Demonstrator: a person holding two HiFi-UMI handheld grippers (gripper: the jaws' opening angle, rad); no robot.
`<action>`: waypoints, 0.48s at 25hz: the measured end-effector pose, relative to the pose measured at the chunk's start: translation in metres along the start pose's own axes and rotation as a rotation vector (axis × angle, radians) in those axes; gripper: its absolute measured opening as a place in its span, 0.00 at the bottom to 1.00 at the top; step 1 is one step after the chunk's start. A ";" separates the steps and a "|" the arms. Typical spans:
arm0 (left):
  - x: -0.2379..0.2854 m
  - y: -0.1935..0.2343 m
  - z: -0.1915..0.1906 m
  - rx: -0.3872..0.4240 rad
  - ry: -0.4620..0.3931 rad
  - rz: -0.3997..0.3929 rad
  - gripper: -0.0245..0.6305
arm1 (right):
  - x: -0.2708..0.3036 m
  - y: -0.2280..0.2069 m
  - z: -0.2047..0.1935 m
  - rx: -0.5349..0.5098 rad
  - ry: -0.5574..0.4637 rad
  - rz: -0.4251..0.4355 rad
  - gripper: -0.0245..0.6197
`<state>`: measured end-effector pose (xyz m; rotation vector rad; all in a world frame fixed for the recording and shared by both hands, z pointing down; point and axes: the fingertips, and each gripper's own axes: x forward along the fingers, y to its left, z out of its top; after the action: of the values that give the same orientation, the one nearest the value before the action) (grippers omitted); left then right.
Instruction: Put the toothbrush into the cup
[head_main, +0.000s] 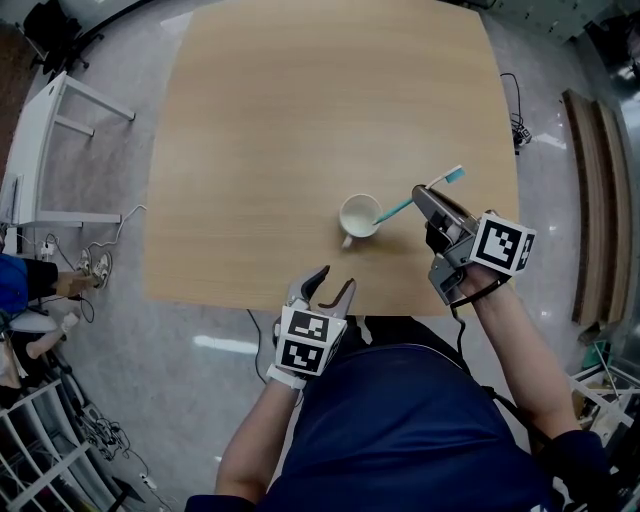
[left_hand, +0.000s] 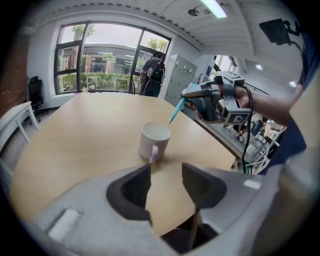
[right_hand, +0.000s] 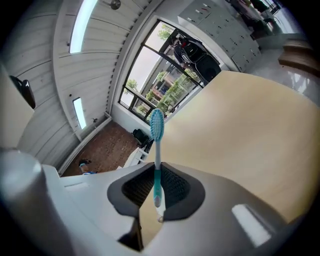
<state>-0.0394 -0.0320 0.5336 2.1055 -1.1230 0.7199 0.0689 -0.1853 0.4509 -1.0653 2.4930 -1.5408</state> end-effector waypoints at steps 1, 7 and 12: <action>0.000 -0.001 0.001 -0.005 0.002 -0.001 0.34 | 0.001 -0.001 0.000 0.009 -0.003 0.003 0.11; -0.002 0.006 0.002 -0.021 0.011 -0.004 0.34 | 0.017 -0.001 -0.003 0.019 0.010 -0.005 0.11; 0.001 0.010 0.002 -0.021 0.018 -0.006 0.33 | 0.027 -0.010 -0.010 0.005 0.041 -0.043 0.11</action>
<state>-0.0474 -0.0390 0.5359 2.0802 -1.1089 0.7198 0.0499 -0.1951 0.4722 -1.1059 2.5071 -1.5948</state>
